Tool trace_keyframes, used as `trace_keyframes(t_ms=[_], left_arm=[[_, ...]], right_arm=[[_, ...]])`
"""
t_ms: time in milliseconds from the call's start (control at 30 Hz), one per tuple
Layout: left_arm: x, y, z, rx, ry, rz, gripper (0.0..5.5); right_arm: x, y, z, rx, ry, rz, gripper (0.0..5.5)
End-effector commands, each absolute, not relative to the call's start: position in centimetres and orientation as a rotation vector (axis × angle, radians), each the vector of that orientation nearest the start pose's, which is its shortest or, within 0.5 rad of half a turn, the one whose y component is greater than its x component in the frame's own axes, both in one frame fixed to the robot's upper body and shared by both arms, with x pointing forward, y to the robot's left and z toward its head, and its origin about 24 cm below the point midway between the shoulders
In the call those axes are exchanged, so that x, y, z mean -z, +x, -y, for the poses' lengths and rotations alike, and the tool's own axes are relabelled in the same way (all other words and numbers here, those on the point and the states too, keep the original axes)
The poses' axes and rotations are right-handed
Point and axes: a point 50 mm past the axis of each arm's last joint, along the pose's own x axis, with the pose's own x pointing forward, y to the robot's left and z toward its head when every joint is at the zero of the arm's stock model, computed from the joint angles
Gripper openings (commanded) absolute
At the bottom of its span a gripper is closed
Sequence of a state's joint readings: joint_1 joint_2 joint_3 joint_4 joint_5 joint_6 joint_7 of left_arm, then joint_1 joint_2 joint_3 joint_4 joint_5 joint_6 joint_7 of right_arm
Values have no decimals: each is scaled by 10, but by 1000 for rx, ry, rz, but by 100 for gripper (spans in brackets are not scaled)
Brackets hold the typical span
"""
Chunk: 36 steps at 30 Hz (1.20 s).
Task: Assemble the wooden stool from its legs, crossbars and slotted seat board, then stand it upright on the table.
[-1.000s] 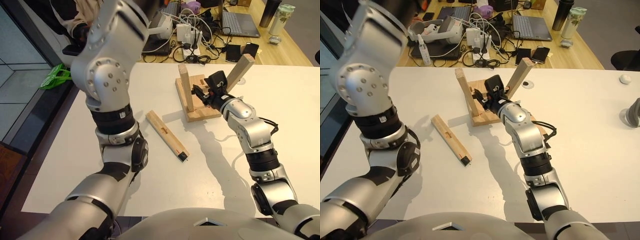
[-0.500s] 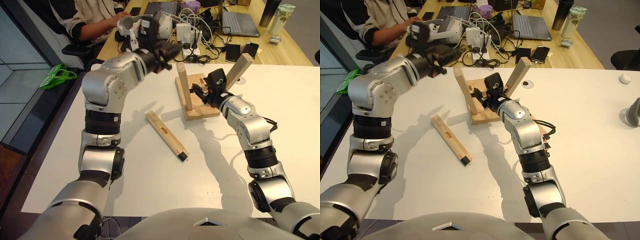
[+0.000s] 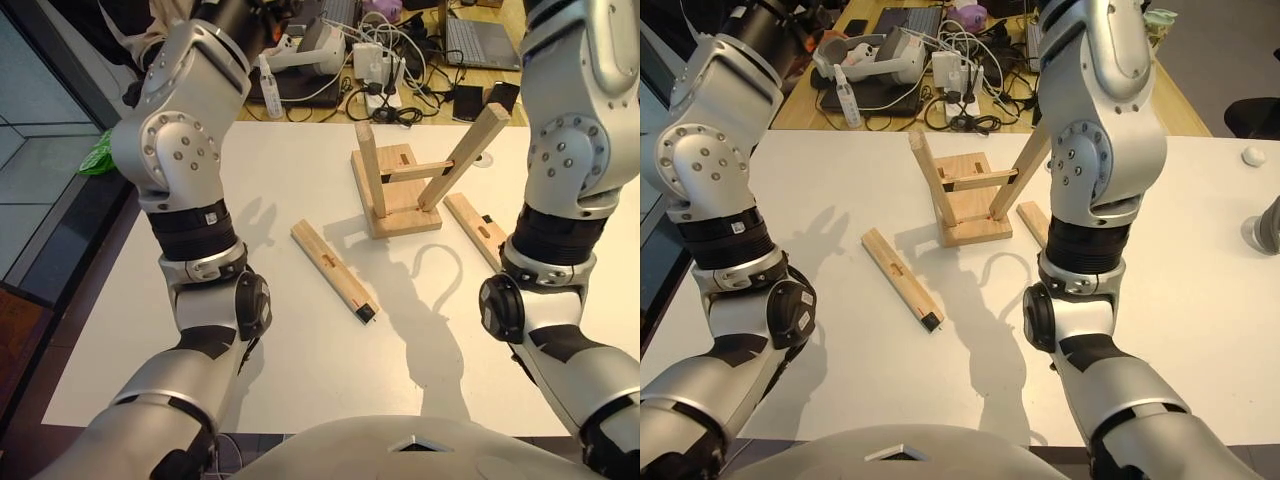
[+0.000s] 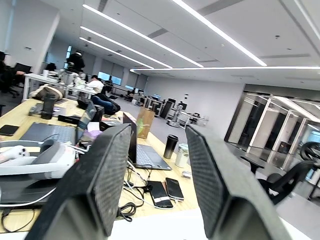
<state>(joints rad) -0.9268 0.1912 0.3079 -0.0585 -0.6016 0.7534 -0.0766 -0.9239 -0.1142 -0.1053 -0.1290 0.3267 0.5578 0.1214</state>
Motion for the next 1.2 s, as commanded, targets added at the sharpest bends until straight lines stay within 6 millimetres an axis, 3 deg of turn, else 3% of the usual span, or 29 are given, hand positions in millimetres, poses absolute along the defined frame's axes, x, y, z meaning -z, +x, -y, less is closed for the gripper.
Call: trace_keyframes(t_ms=[33, 67, 100, 133, 300, 467, 600, 700, 767, 900, 967, 1000, 1067, 1200], left_arm=[[-280, 339, -139, 416, -401, 258, 200], [-279, 338, -137, 418, -399, 258, 200], [-279, 337, -136, 417, -397, 259, 200], [-278, 336, -135, 413, -398, 260, 200], [-279, 333, -135, 396, -405, 277, 200], [-308, 328, -133, 498, -422, 374, 200], [-330, 325, -129, 595, -417, 448, 200], [-321, 329, -121, 630, -388, 405, 200], [-315, 329, -118, 670, -442, 389, 200], [-343, 317, -129, 723, -564, 533, 200], [-364, 318, -133, 712, -575, 609, 200], [-365, 325, -129, 688, -566, 594, 200], [-351, 343, -112, 626, -483, 505, 200], [-302, 365, -80, 635, -422, 332, 200]], right_arm=[[-110, 326, 121, -505, -56, -439, 251], [-82, 313, 131, -516, -107, -579, 251], [-70, 306, 137, -507, -168, -632, 251], [-71, 307, 138, -499, -190, -619, 251], [-126, 331, 118, -479, -44, -303, 251], [-202, 322, 100, -700, 392, 43, 251], [-233, 318, 108, -711, 537, 189, 251], [-244, 321, 119, -609, 577, 278, 251], [-247, 322, 125, -556, 597, 310, 251], [-251, 326, 133, -491, 596, 341, 251], [-247, 330, 145, -349, 458, 347, 251], [-242, 332, 152, -236, 342, 349, 251], [-229, 331, 164, -44, 200, 333, 251], [-190, 304, 166, 152, 61, 285, 251]])
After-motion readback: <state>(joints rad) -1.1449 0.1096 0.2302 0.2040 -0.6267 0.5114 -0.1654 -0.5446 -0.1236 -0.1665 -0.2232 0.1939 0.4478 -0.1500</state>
